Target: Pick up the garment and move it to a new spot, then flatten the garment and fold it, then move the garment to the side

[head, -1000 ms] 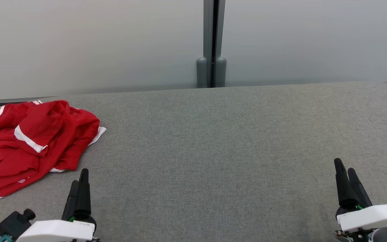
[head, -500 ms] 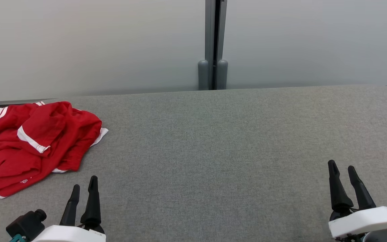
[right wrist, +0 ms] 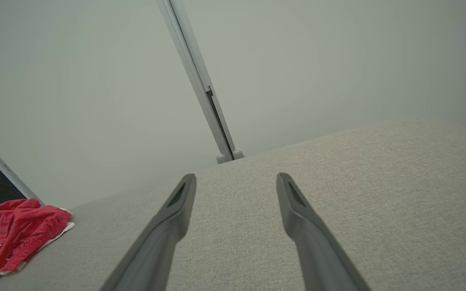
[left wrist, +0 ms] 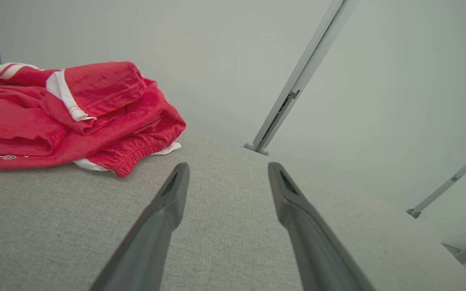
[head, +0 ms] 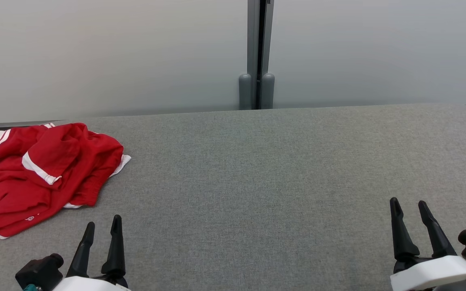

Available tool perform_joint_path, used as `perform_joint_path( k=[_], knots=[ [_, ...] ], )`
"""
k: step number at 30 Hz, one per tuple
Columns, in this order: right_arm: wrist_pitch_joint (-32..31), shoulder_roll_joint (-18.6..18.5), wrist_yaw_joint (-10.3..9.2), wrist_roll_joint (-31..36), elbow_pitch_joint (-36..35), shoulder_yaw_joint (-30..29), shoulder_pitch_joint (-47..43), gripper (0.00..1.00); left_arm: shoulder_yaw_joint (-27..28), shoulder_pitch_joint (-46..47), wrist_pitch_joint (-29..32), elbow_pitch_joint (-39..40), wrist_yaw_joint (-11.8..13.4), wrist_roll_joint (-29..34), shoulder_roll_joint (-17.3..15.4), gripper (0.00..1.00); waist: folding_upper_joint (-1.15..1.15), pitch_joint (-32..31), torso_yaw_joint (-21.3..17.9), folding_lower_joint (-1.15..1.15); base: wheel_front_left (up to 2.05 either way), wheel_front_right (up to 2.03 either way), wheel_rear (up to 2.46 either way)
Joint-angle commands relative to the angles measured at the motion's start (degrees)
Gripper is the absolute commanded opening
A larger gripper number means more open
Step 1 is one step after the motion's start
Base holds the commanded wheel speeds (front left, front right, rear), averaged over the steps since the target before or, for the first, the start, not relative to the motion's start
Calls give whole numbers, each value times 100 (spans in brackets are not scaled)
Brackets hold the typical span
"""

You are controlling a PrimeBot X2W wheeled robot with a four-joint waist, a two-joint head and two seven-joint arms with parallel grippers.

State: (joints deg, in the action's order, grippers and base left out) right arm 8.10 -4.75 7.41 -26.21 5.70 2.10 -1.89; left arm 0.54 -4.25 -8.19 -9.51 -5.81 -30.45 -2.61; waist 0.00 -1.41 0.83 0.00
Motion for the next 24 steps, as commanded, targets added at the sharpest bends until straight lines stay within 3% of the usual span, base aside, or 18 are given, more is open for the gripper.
perform_joint_path(
  k=[1,24],
  knots=[
    [68,-42,11,189,-95,-6,-18,100,-9,11,-55,87,-3,186,-46,100,0,-2,1,0,0,0,0],
    [371,35,12,1265,-165,-122,-198,100,-30,-221,-355,127,-11,1378,-55,100,0,-14,40,0,0,0,0]
  ],
)
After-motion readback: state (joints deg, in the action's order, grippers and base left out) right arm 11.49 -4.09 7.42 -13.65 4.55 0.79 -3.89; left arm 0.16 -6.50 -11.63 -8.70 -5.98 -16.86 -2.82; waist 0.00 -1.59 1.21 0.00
